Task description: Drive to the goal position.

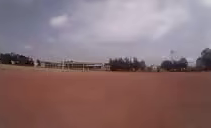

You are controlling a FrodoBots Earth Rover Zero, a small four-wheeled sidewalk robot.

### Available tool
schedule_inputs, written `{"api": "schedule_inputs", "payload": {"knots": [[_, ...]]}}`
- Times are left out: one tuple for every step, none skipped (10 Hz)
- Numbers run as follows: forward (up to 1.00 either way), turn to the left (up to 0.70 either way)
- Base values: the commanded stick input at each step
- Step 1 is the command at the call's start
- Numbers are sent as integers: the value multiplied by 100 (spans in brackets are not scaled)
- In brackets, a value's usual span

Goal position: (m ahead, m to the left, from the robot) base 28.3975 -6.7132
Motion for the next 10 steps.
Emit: {"api": "schedule_inputs", "payload": {"knots": [[70, 0], [70, 0], [70, 0], [70, 0], [70, -14], [70, -35], [70, -35], [70, -35], [70, -35], [70, -35]]}}
